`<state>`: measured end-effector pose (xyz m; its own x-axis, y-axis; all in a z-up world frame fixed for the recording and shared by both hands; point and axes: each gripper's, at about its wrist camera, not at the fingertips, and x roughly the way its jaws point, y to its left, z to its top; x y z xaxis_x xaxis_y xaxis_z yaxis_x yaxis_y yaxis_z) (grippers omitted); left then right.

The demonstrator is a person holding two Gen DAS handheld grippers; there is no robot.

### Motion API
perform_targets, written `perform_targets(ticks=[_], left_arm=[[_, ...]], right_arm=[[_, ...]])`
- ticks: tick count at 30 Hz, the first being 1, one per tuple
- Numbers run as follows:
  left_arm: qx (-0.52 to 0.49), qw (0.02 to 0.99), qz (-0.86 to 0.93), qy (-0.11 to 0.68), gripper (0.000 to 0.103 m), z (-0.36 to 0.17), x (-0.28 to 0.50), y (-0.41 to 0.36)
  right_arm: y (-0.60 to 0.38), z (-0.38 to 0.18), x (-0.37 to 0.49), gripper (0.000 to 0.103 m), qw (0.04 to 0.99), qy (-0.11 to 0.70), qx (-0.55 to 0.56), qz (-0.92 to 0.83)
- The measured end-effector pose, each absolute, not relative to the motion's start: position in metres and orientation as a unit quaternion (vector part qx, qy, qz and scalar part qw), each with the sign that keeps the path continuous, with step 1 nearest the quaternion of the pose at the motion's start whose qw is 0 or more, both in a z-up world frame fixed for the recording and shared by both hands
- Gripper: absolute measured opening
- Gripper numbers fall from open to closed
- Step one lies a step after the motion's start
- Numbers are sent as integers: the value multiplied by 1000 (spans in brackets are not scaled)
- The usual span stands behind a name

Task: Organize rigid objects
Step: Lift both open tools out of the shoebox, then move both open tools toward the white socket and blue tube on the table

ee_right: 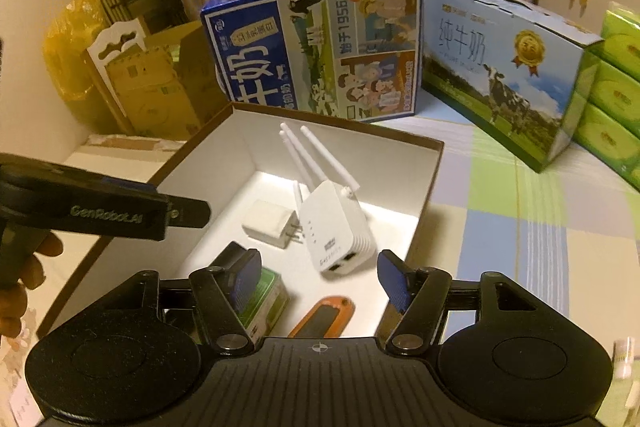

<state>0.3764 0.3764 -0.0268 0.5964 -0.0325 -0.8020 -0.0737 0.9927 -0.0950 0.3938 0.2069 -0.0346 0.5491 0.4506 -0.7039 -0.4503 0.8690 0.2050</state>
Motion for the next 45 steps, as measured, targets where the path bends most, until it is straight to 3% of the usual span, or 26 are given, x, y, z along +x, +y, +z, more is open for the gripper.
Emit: perform_targets(ticks=[28,45], left_arm=[[-63,891,11,449,58,-15,244,307],[-65,874,38,481,58,-26,213,208]], right_arm=[[146,-20,283,62,871,406,29,274],[56,-33,256,62,844,432,30,318]])
